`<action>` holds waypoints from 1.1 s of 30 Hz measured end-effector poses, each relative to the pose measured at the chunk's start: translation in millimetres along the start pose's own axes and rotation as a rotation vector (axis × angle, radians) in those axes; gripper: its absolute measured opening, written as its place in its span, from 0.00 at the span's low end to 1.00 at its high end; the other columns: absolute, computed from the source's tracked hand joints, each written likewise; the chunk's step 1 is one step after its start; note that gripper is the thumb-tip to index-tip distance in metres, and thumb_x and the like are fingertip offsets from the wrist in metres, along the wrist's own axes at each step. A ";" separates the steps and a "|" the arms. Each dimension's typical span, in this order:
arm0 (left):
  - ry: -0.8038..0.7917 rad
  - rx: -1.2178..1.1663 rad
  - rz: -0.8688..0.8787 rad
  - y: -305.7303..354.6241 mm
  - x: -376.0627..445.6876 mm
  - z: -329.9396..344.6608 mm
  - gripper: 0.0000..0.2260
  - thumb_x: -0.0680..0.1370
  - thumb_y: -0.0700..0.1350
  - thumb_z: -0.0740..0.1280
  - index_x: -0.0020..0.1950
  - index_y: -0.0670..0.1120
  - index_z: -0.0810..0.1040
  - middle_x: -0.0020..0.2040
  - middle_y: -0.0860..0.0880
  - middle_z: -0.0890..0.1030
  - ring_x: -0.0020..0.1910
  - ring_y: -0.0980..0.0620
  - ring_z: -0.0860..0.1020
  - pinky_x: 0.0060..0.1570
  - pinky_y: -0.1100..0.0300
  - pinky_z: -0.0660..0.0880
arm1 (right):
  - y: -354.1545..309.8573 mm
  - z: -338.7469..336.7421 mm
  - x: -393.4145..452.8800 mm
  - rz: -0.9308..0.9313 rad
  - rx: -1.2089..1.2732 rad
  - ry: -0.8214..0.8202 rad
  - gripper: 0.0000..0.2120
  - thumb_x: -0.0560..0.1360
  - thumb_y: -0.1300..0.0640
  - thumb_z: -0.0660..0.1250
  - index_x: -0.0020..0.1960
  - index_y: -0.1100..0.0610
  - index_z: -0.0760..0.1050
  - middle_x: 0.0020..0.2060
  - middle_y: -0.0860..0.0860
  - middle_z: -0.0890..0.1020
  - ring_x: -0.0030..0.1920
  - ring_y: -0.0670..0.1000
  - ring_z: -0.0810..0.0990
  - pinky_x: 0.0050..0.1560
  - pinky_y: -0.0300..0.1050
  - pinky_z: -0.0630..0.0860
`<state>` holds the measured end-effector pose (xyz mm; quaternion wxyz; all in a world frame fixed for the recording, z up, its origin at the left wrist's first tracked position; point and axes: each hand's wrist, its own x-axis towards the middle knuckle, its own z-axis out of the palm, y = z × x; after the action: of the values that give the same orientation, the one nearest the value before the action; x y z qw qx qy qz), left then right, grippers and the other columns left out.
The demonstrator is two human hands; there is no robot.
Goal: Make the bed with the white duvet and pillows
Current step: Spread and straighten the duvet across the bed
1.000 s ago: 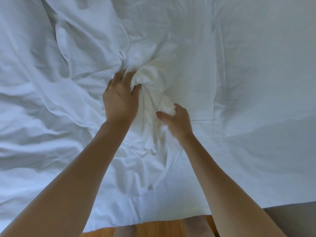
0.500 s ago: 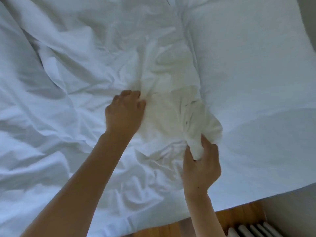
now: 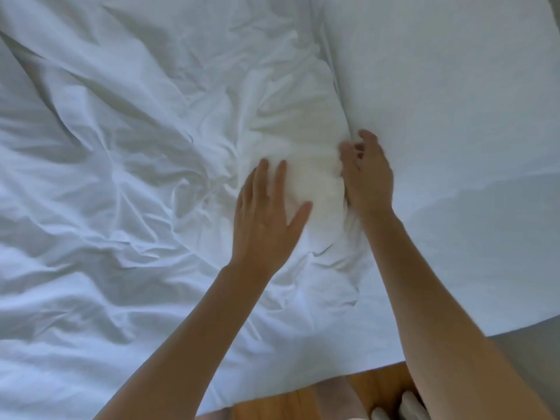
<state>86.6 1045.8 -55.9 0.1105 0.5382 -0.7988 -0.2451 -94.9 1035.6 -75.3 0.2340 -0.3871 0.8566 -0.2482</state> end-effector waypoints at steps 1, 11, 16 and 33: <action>-0.015 0.016 -0.011 4.8 2.4 1.5 0.35 0.76 0.65 0.58 0.77 0.45 0.58 0.75 0.38 0.61 0.73 0.40 0.63 0.69 0.49 0.64 | -3.2 4.4 12.2 0.060 0.030 -0.144 0.27 0.79 0.41 0.58 0.73 0.54 0.64 0.62 0.53 0.76 0.61 0.55 0.76 0.57 0.45 0.69; -0.149 0.024 -0.253 5.2 6.9 10.9 0.38 0.73 0.52 0.70 0.78 0.51 0.53 0.48 0.44 0.73 0.46 0.44 0.76 0.42 0.59 0.69 | -28.1 7.2 10.0 0.234 0.184 -0.316 0.22 0.65 0.46 0.75 0.55 0.53 0.75 0.44 0.47 0.81 0.48 0.52 0.81 0.46 0.46 0.78; -0.097 -0.210 -0.066 35.9 8.9 -33.6 0.30 0.73 0.37 0.64 0.74 0.54 0.66 0.51 0.48 0.77 0.48 0.52 0.76 0.40 0.68 0.66 | -83.2 -84.4 -26.9 -0.235 -0.498 0.137 0.19 0.69 0.52 0.70 0.57 0.56 0.71 0.40 0.56 0.77 0.39 0.61 0.76 0.37 0.45 0.62; -0.254 -0.044 -0.198 -5.9 -49.4 32.3 0.29 0.78 0.44 0.65 0.77 0.44 0.60 0.74 0.40 0.63 0.74 0.41 0.60 0.71 0.49 0.61 | -17.6 -9.4 -46.4 -0.622 -0.876 -0.446 0.20 0.79 0.42 0.57 0.59 0.55 0.78 0.60 0.55 0.77 0.60 0.59 0.73 0.62 0.55 0.65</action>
<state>96.7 1098.0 -82.2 -0.0044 0.5762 -0.7438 -0.3386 -63.4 1063.9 -47.7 0.1427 -0.7243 0.6553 0.1598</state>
